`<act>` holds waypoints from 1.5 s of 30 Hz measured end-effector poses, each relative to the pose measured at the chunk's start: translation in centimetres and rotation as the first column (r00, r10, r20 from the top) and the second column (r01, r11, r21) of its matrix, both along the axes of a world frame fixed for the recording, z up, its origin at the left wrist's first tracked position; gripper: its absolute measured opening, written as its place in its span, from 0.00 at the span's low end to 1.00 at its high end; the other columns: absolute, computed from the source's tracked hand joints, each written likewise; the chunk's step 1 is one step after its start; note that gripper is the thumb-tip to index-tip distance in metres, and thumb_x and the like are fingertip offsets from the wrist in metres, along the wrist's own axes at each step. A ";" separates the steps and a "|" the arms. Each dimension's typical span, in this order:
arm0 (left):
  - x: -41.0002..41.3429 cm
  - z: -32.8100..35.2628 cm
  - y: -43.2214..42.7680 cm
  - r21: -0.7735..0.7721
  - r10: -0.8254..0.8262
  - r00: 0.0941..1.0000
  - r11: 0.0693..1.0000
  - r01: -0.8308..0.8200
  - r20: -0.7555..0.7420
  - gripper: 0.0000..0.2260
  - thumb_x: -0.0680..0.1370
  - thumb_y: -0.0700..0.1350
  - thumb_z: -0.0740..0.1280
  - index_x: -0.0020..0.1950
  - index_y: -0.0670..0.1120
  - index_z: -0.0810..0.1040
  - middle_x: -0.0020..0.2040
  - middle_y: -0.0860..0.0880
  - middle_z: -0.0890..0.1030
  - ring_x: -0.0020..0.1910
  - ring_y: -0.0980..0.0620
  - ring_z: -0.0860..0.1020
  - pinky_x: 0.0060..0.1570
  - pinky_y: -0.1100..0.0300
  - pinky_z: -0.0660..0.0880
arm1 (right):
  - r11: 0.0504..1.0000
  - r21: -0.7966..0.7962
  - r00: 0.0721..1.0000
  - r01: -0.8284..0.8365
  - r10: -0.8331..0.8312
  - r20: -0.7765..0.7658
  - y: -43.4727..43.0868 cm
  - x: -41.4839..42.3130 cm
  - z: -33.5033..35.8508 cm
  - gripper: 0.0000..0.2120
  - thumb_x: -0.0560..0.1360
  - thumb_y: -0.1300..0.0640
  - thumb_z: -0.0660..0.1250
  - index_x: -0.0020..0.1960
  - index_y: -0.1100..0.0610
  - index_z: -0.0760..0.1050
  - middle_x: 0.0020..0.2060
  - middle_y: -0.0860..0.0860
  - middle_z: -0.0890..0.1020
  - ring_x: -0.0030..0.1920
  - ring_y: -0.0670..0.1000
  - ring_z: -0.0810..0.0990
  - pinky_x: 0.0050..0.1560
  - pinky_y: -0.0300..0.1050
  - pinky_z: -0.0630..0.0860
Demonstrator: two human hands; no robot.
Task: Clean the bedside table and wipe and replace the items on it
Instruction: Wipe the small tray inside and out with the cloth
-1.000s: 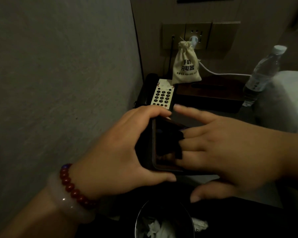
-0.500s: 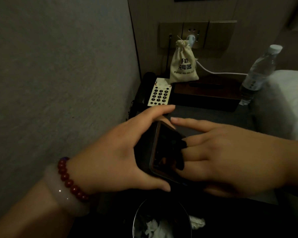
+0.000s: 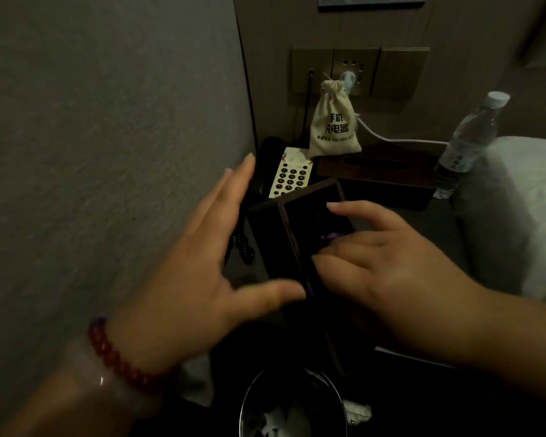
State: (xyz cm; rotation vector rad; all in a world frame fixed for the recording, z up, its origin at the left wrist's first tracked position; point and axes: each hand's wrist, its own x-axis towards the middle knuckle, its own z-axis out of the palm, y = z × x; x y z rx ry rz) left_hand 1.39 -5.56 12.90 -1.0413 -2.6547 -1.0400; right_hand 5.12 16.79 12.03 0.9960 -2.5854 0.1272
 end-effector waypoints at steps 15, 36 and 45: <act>4.2 -2.8 3.0 -0.256 0.251 0.938 0.916 -0.310 -0.237 0.45 0.63 0.62 0.65 0.77 0.49 0.54 0.68 0.50 0.69 0.64 0.50 0.67 0.56 0.57 0.69 | 0.686 -0.411 0.789 0.600 -0.592 0.163 -6.2 0.4 -1.1 0.06 0.69 0.52 0.63 0.33 0.49 0.68 0.21 0.44 0.68 0.24 0.43 0.67 0.62 0.38 0.60; 3.2 -1.4 -0.2 -0.266 0.180 0.972 0.940 -0.216 -0.152 0.37 0.60 0.58 0.65 0.69 0.50 0.69 0.61 0.55 0.76 0.57 0.58 0.72 0.56 0.73 0.61 | 0.973 -0.135 0.953 0.187 -0.146 0.266 -1.8 1.0 -0.5 0.05 0.75 0.42 0.55 0.43 0.42 0.64 0.38 0.39 0.73 0.46 0.38 0.75 0.74 0.57 0.39; 3.8 -1.3 0.2 -0.262 0.174 0.975 0.943 -0.205 -0.139 0.38 0.60 0.60 0.66 0.70 0.55 0.66 0.62 0.61 0.73 0.57 0.61 0.72 0.53 0.75 0.63 | 0.992 0.109 0.987 0.058 -0.074 0.145 0.2 1.2 0.2 0.12 0.69 0.48 0.63 0.47 0.53 0.79 0.45 0.50 0.82 0.50 0.49 0.81 0.74 0.61 0.48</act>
